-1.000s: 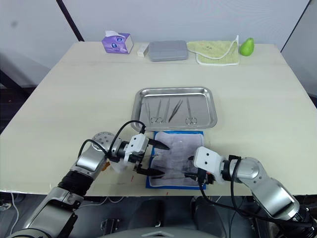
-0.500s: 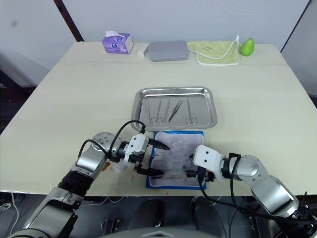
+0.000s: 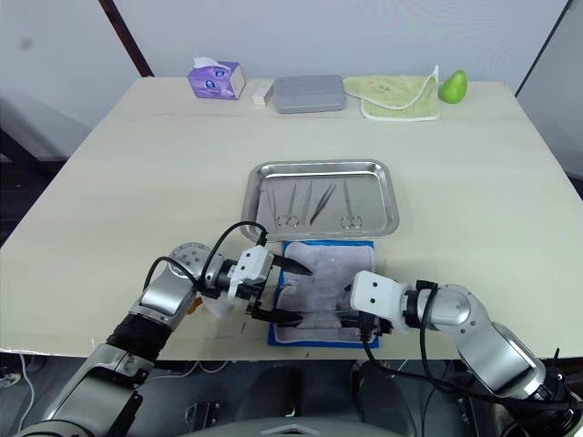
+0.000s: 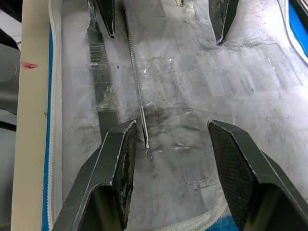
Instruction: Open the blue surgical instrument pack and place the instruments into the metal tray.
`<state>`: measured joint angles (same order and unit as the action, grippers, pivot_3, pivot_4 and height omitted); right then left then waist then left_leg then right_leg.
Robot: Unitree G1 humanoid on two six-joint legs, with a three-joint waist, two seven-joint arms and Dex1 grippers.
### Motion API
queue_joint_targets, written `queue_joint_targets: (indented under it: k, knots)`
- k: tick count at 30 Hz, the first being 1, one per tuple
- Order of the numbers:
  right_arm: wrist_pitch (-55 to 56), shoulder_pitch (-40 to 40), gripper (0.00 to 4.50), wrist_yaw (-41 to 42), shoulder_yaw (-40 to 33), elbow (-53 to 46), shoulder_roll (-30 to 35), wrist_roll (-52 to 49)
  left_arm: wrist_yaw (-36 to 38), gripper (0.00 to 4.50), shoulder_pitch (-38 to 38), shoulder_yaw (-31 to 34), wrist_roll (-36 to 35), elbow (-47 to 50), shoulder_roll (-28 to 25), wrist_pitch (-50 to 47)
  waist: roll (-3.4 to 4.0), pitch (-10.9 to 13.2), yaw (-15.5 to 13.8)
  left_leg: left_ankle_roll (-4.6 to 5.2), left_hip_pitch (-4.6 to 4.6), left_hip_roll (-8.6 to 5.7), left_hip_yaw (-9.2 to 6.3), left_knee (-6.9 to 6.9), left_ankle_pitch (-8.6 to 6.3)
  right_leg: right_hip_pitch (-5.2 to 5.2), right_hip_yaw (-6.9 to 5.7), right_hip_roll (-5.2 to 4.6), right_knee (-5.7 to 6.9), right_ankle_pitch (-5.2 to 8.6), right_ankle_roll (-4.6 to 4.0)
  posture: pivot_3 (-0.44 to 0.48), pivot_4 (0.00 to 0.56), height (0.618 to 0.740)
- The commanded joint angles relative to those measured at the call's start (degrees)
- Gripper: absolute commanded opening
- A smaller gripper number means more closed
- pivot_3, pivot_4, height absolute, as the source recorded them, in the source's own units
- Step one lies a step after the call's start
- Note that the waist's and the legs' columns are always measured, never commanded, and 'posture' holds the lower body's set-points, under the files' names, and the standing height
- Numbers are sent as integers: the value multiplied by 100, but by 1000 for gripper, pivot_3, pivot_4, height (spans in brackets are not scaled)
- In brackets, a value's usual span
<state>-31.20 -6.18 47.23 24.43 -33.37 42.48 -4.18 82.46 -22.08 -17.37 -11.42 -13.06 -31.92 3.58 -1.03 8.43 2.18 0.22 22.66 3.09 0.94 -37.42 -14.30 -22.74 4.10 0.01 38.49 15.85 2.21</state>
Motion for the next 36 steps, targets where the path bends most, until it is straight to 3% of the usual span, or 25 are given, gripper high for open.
queue_joint_targets:
  k: [1, 4, 5, 8, 18, 36]
  knots:
    - [-329, 143, 2472, 130, 274, 109, 61, 59, -4, 4500, 178, -139, 149, -233, -25, -82, 0, -2, 0, 0, 0, 0, 0, 0, 0, 0, 0, 0, 0, 0, 0, 0, 150, 740]
    - [-774, 234, 1771, 86, 158, 180, -109, -256, -3, 4500, 171, -143, 155, -272, -15, -56, -8, -9, 0, 0, -1, 0, 0, 0, 0, 1, 0, 0, 0, 0, 0, 0, 150, 740]
    - [-836, 231, 1191, 109, 173, 197, -108, -280, -5, 4500, 169, -145, 157, -278, -13, -52, -12, -16, 2, 0, -2, 0, -2, 0, 0, 1, -1, 1, 0, 0, -1, 0, 150, 740]
    - [-924, 196, 34, 149, 257, 285, -49, -231, -12, 4500, 173, -153, 158, -281, -7, -47, -19, -25, 8, 0, -9, 1, -1, 0, 0, 5, 0, 2, 2, 0, 0, 0, 150, 740]
    - [-1080, -212, 34, 217, 271, 142, 61, -227, -35, 4500, 170, -147, 149, -274, 4, -62, -32, -62, 9, 0, -16, 4, 0, 1, 0, 8, 0, 4, 3, 1, -1, 0, 150, 740]
    - [-3016, -2090, 34, 625, 259, -897, 184, -1039, -62, 4500, 244, -155, 157, -255, 9, -43, -12, -47, 10, 0, -4, 2, 2, 0, 0, -1, 2, -2, 3, 0, -2, 0, 150, 740]
